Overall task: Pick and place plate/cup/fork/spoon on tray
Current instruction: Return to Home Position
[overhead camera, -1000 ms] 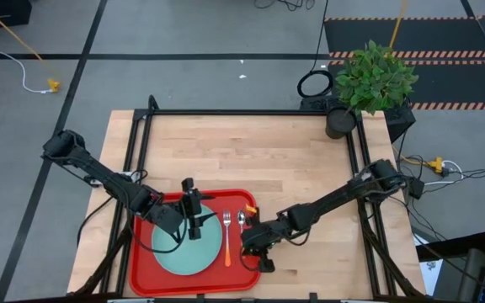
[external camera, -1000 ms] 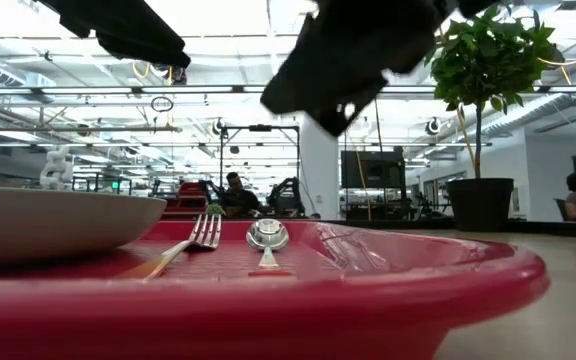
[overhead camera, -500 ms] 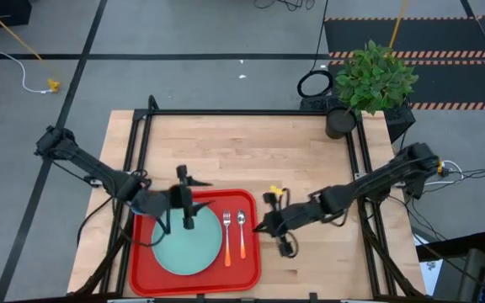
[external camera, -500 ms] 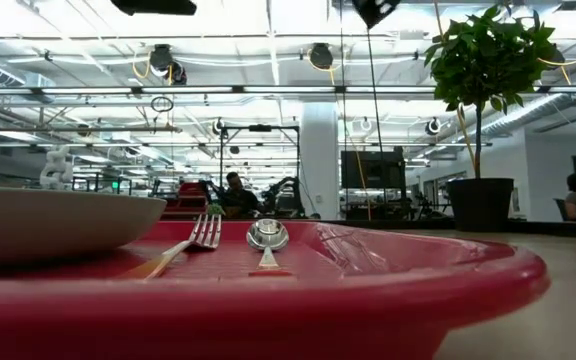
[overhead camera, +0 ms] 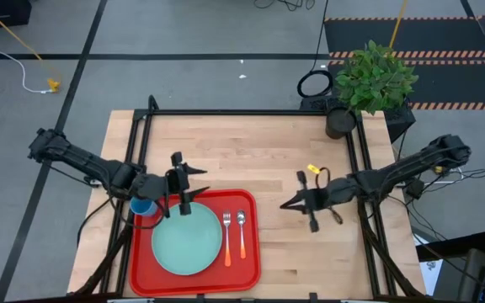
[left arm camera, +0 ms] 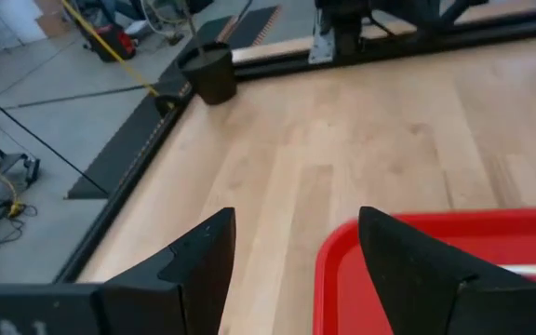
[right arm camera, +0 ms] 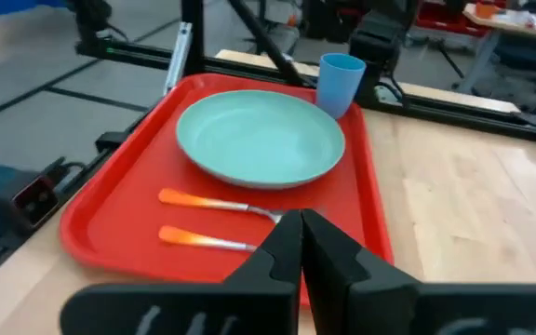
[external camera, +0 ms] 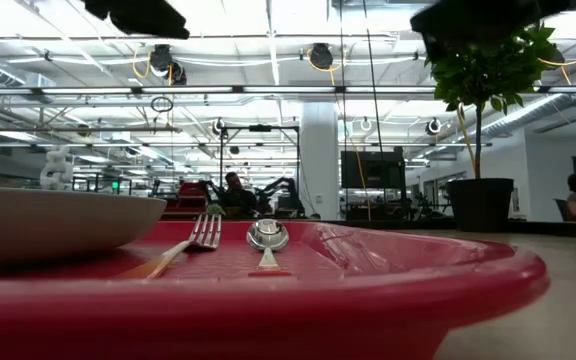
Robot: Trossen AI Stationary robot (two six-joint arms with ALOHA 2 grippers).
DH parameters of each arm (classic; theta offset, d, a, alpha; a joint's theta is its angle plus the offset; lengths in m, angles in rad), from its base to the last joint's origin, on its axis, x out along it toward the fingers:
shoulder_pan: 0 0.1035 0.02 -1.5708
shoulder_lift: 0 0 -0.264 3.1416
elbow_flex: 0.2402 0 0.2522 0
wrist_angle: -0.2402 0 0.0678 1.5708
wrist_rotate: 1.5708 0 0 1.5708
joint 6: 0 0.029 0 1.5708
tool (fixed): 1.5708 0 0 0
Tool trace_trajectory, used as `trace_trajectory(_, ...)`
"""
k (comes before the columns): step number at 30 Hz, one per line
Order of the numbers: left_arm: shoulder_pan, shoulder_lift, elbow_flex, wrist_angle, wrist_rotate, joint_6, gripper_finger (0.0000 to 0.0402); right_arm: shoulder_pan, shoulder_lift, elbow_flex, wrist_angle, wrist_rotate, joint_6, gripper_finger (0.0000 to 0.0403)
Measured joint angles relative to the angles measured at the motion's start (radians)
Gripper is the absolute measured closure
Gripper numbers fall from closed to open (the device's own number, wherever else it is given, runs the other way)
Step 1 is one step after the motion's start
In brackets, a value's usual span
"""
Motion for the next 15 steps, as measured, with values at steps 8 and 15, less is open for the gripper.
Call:
trace_trajectory(8,0.039,-0.009,-0.151,0.202,0.002,0.006,0.0172,-0.085,-0.199,-0.206,0.053,-0.068,-0.056,0.0403)
trace_trajectory(15,0.131,-0.009,-0.300,0.401,0.061,0.025,0.0172,-0.146,-0.331,-0.325,0.077,-0.086,-0.100,0.0403)
